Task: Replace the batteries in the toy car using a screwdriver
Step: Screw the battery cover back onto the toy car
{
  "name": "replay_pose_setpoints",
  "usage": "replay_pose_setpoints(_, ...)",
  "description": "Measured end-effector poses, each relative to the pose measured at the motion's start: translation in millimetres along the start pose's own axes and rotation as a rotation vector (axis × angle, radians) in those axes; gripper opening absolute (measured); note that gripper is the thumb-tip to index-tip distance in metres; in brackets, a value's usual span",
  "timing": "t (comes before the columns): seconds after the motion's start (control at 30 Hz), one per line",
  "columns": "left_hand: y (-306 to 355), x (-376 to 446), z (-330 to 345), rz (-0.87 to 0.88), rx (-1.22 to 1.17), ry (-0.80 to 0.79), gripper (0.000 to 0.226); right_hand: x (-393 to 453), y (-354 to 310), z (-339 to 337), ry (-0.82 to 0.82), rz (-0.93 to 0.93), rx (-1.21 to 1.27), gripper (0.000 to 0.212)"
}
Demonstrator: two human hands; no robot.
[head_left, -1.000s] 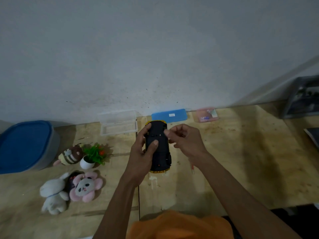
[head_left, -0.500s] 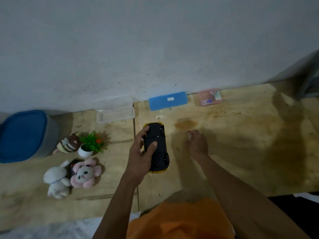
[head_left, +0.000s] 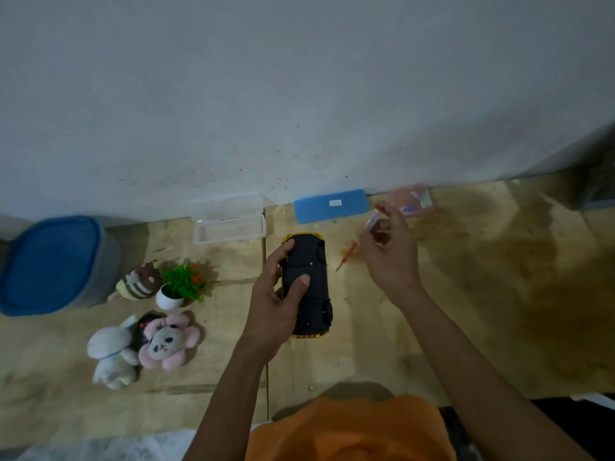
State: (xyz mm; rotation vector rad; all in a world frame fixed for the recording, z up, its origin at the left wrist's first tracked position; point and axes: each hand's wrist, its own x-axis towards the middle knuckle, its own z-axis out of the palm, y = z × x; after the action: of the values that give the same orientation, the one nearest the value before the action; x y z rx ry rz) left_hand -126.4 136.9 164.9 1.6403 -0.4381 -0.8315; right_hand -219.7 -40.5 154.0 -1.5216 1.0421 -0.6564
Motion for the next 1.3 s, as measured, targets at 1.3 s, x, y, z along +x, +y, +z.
replay_pose_setpoints(1.3,49.9,-2.3,-15.6,0.207,-0.060,-0.016,0.062,-53.3,-103.0,10.1,-0.033,-0.518,0.126,0.049)
